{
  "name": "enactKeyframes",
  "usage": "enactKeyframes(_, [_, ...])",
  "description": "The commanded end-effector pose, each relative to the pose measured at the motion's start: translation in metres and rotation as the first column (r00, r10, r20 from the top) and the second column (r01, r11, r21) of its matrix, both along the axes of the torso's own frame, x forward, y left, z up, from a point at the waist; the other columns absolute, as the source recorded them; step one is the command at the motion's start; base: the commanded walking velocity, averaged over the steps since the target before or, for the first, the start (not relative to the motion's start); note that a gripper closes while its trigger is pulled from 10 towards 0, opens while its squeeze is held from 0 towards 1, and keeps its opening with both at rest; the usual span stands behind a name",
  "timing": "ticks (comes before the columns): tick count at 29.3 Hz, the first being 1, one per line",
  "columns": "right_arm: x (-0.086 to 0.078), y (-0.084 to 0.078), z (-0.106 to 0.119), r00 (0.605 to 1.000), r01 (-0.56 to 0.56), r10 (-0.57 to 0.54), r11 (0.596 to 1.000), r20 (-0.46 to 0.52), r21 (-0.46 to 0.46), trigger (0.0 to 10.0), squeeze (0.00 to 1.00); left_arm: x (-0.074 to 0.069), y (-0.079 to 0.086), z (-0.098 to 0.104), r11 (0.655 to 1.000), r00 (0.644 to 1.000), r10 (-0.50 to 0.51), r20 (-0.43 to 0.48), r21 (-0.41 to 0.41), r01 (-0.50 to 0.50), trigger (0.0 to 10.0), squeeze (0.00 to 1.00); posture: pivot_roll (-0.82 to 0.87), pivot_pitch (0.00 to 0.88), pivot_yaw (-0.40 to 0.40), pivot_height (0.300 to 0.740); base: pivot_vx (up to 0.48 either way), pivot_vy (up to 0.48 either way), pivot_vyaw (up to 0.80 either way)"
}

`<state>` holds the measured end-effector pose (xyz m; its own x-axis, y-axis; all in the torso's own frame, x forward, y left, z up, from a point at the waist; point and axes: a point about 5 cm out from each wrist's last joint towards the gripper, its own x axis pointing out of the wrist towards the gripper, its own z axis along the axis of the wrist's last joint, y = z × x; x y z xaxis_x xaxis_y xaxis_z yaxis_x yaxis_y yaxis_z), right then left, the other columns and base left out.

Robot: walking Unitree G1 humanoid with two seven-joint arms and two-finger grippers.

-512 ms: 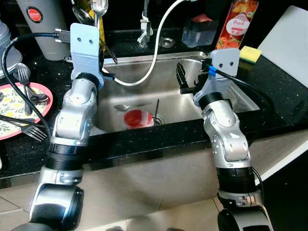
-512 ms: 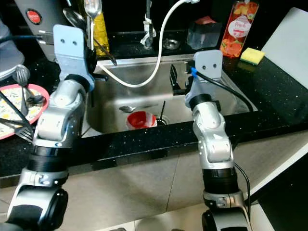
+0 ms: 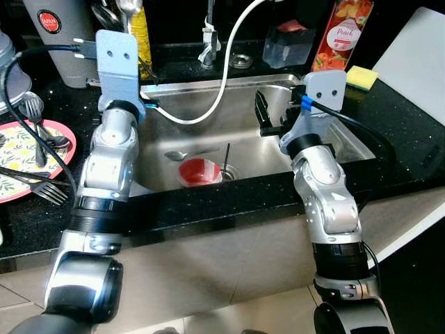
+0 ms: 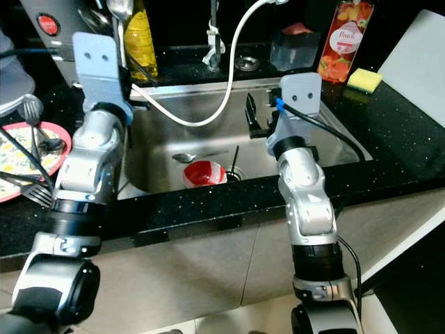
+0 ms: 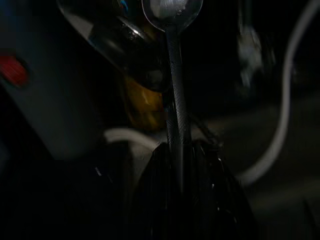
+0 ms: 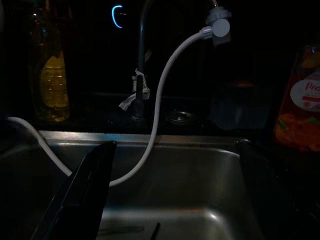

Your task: Kitchen organization

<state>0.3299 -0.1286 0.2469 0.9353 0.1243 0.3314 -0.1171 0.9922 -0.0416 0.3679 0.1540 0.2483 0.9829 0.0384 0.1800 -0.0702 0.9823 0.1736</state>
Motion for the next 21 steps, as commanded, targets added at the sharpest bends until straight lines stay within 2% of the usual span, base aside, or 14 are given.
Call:
enactKeyframes(1, [-0.003, 0.001, -0.001, 1.000, 0.003, -0.003, 1.000, 0.001, 0.001, 10.0, 0.00, -0.001, -0.008, -0.030, 0.997, 0.988, -0.066, -0.137, -0.047, 0.060, 10.0, 0.00, -0.01, 0.000, 0.006, 0.740, 0.000, 0.000, 0.00])
enactKeyframes(4, [-0.004, 0.001, -0.002, 1.000, 0.006, -0.006, 1.000, -0.002, 0.001, 10.0, 0.00, -0.008, -0.013, -0.055, 0.992, 0.963, -0.118, -0.244, -0.073, 0.103, 10.0, 0.00, -0.01, 0.000, 0.009, 0.740, 0.000, 0.000, 0.00])
enactKeyframes(10, [-0.004, 0.002, -0.002, 1.000, 0.006, -0.006, 1.000, -0.004, 0.003, 10.0, 0.00, -0.012, -0.008, -0.071, 0.995, 0.952, -0.085, -0.296, -0.068, 0.068, 10.0, 0.00, -0.01, 0.000, 0.011, 0.740, 0.000, 0.000, 0.00])
enactKeyframes(15, [-0.003, 0.002, -0.003, 1.000, 0.005, -0.005, 1.000, -0.006, 0.005, 10.0, 0.00, -0.018, -0.008, -0.085, 0.991, 0.924, -0.117, -0.363, -0.098, 0.087, 10.0, 0.00, 0.00, 0.000, 0.010, 0.740, 0.000, 0.000, 0.00])
enactKeyframes(16, [-0.003, 0.002, -0.003, 1.000, 0.005, -0.005, 1.000, -0.005, 0.004, 10.0, 0.00, -0.020, -0.007, -0.090, 0.991, 0.917, -0.118, -0.381, -0.100, 0.086, 10.0, 0.53, -0.01, 0.000, 0.013, 0.740, 0.000, 0.000, 0.00])
enactKeyframes(17, [-0.003, 0.002, -0.002, 1.000, 0.005, -0.005, 1.000, -0.004, 0.004, 10.0, 0.00, -0.021, -0.007, -0.094, 0.991, 0.909, -0.122, -0.398, -0.105, 0.087, 10.0, 1.00, -0.01, 0.000, 0.014, 0.740, 0.000, 0.000, 0.00])
enactKeyframes(21, [-0.004, 0.000, -0.002, 1.000, 0.012, -0.012, 1.000, -0.003, 0.003, 10.0, 0.00, -0.024, -0.002, -0.101, 0.992, 0.902, -0.100, -0.420, -0.111, 0.058, 10.0, 1.00, -0.01, 0.000, 0.017, 0.740, 0.000, 0.000, 0.00])
